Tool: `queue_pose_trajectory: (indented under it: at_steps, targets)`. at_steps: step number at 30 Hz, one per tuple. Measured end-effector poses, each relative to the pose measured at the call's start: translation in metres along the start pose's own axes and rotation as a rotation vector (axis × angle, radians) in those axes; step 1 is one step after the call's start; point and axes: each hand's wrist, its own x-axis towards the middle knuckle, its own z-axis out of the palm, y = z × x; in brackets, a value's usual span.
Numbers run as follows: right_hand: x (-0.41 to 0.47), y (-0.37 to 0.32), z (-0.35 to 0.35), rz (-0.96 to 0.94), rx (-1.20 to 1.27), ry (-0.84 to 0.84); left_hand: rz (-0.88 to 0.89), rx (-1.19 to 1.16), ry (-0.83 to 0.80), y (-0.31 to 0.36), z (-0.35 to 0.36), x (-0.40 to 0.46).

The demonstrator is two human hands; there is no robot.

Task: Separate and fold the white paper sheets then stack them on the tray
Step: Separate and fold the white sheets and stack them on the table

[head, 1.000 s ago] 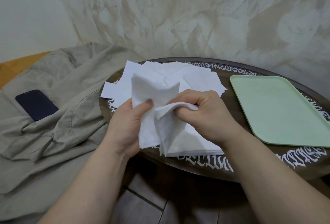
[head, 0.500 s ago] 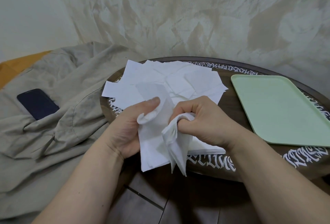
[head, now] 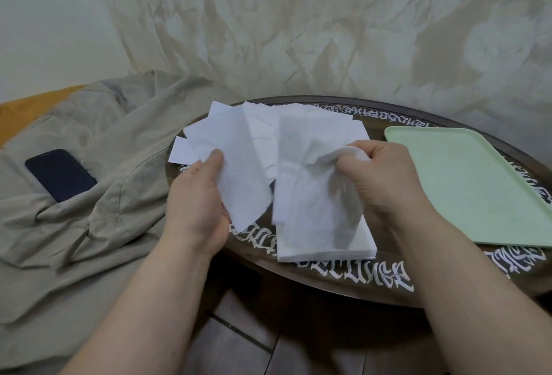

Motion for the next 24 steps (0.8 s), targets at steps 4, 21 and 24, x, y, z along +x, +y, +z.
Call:
queue_pose_trajectory:
  at_steps: [4, 21, 24]
  targets:
    - [-0.005, -0.007, 0.005, -0.090, -0.083, 0.010, 0.011, 0.156, -0.050, -0.007, 0.006, -0.005]
    - [-0.015, -0.011, 0.005, -0.067, -0.096, -0.333, 0.012, 0.305, -0.208, -0.010, 0.007, -0.015]
    - [-0.013, -0.008, 0.002, -0.079, -0.145, -0.301, -0.004, 0.279, -0.226, -0.008, 0.005, -0.016]
